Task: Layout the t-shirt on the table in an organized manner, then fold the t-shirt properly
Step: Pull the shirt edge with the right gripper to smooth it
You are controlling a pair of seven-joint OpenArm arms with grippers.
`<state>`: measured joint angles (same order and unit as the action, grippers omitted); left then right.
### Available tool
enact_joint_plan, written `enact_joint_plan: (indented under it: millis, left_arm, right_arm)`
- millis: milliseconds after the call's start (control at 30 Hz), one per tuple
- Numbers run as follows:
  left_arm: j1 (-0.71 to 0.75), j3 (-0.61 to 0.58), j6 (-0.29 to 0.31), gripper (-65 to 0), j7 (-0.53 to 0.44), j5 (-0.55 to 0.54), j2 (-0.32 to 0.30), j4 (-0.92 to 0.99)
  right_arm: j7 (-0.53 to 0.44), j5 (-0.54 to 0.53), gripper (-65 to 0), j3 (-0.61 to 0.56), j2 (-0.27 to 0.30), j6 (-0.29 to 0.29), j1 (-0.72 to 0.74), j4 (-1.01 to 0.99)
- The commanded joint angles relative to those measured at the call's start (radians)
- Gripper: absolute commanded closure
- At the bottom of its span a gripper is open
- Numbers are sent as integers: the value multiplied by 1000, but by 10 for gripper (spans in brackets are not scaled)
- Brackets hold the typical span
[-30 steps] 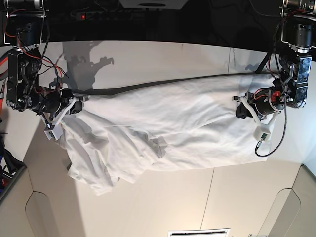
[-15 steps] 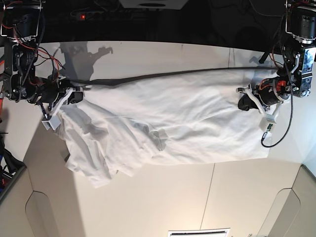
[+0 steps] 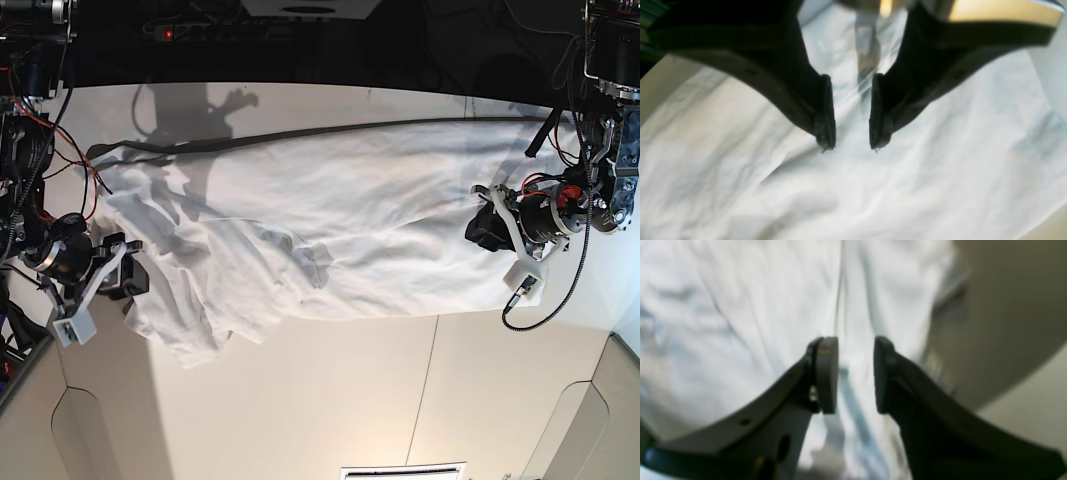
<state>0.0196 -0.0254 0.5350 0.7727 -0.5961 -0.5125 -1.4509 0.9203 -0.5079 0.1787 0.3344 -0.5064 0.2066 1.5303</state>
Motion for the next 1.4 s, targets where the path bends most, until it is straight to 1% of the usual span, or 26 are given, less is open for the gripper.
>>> enact_joint_plan:
  millis: [0, 100, 167, 233, 267, 400, 500, 533, 567, 633, 733, 767, 900, 1033, 1167, 1267, 1367]
  left_arm:
    - [-18, 7, -1, -215, -14, -13, -14, -15]
    - [-19, 7, 0, -215, -18, -12, -14, -15]
    - [-19, 7, 0, -215, -18, -12, -14, -15]
    - [-19, 7, 0, -215, -18, -12, -14, -15]
    - [-19, 7, 0, -215, -19, -12, -14, -15]
    - [-19, 7, 0, -215, -18, -9, -14, -15]
    - [-19, 7, 0, -215, -18, -9, -14, -15]
    - [-19, 7, 0, -215, -18, -9, -14, -15]
    - [-19, 7, 0, -215, -18, -9, -14, -15]
    - [-19, 7, 0, -215, -21, -10, -14, -15]
    - [-19, 7, 0, -215, -21, -10, -14, -15]
    - [-19, 7, 0, -215, -21, -10, -14, -15]
    - [-19, 7, 0, -215, -21, -11, -14, -15]
    - [-19, 7, 0, -215, -20, -11, -14, -15]
    - [-19, 7, 0, -215, -21, -11, -14, -15]
    - [-19, 7, 0, -215, -21, -10, -14, -15]
    - [-19, 7, 0, -215, -21, -11, -14, -15]
  right_arm:
    - [-47, 18, -183, 7, -4, 2, 51, 3]
    - [-104, 85, -183, 7, -50, 6, 145, -83]
    - [-142, 106, -183, 7, -82, 6, 222, -191]
    - [-185, 142, -183, 7, -108, 19, 305, -323]
    - [-200, 170, -183, 7, -119, 47, 348, -394]
    - [-237, 312, -183, 7, -132, 208, 498, -679]
    - [-275, 450, -183, 7, -130, 356, 569, -837]
    - [-285, 479, -183, 7, -129, 400, 581, -869]
    - [-285, 496, -183, 7, -130, 428, 587, -890]
    - [-285, 510, -183, 7, -133, 445, 587, -906]
    - [-288, 565, -182, 7, -138, 503, 580, -934]
    - [-297, 581, -182, 7, -138, 513, 579, -951]
    - [-361, 587, -182, 7, -139, 512, 579, -1038]
    - [-466, 587, -182, 7, -153, 512, 579, -1104]
    - [-569, 587, -174, 7, -177, 511, 577, -1114]
    - [-618, 587, -108, 7, -201, 512, 577, -1114]
    - [-637, 587, -11, 7, -222, 512, 577, -1114]
